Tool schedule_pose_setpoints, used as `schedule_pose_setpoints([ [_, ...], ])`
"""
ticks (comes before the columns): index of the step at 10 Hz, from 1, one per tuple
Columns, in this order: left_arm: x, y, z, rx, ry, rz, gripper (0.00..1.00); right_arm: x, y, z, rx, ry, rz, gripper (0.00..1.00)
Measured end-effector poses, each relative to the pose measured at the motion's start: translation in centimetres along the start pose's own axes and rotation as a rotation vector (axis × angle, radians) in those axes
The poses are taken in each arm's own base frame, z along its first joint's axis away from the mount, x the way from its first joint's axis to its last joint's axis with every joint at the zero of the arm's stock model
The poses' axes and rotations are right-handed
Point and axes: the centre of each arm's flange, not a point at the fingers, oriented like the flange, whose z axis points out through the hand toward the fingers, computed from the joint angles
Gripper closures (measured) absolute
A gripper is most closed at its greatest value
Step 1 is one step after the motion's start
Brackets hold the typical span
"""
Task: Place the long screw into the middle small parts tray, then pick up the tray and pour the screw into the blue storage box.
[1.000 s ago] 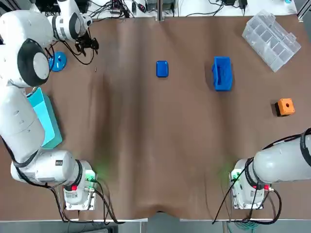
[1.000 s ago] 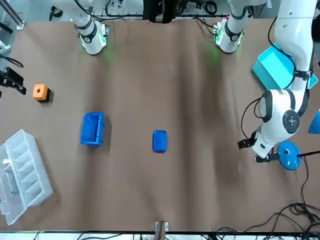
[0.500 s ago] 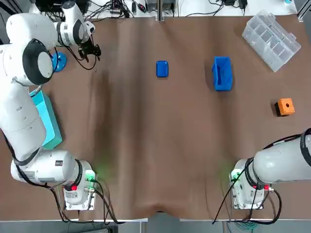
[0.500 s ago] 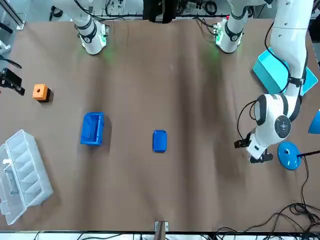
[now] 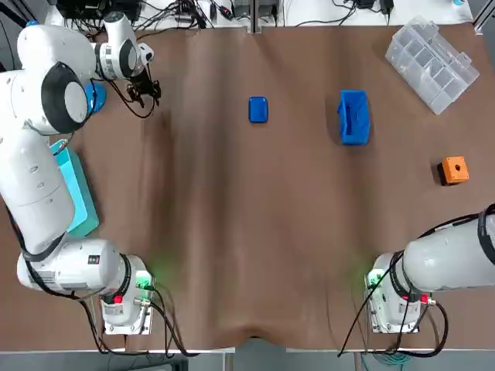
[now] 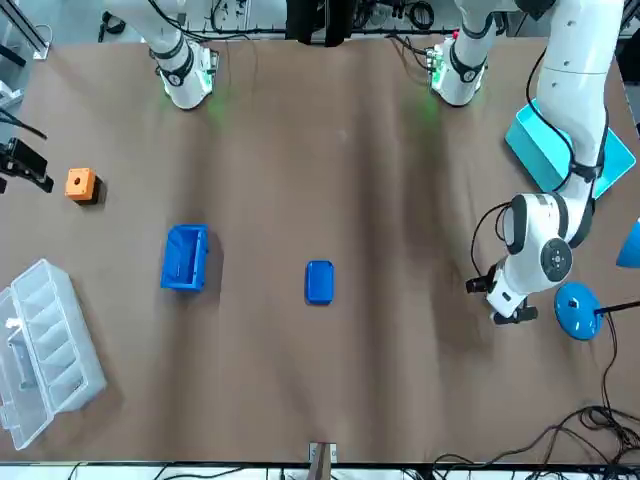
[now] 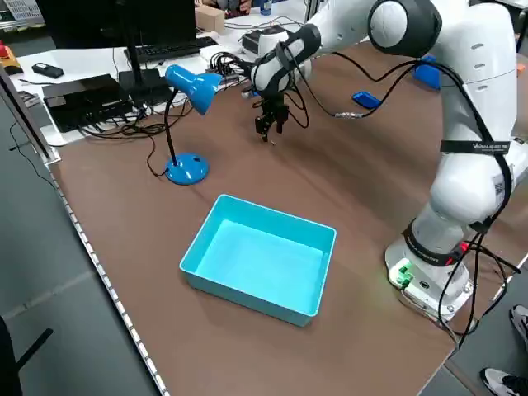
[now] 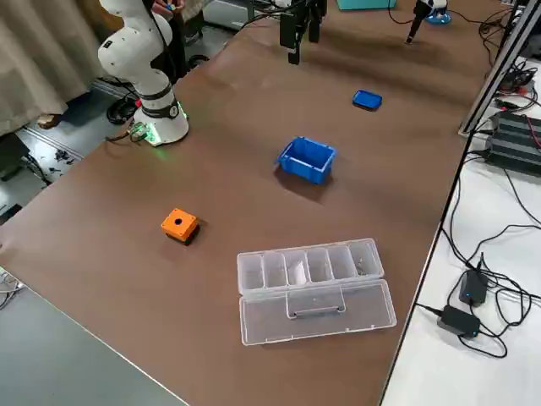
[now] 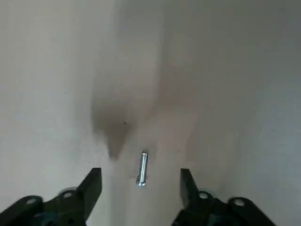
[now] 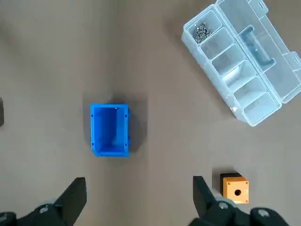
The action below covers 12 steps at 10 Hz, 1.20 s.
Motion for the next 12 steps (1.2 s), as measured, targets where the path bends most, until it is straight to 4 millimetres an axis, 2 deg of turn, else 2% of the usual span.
schedule_pose_setpoints([
  [5, -0.04, -0.08, 0.53, 0.001, -0.007, -0.001, 0.43, 0.01, -0.15, 0.0, 0.004, 0.0, 0.002, 0.0],
  [9, 0.25, -0.05, 1.43, -0.002, 0.015, -0.001, 0.47, 0.02, -0.26, -0.01, 0.005, 0.001, 0.002, 0.0],
  [12, 0.31, 0.01, 1.34, -0.003, 0.017, 0.0, 0.53, 0.02, -0.06, -0.04, 0.005, 0.003, 0.008, 0.0],
])
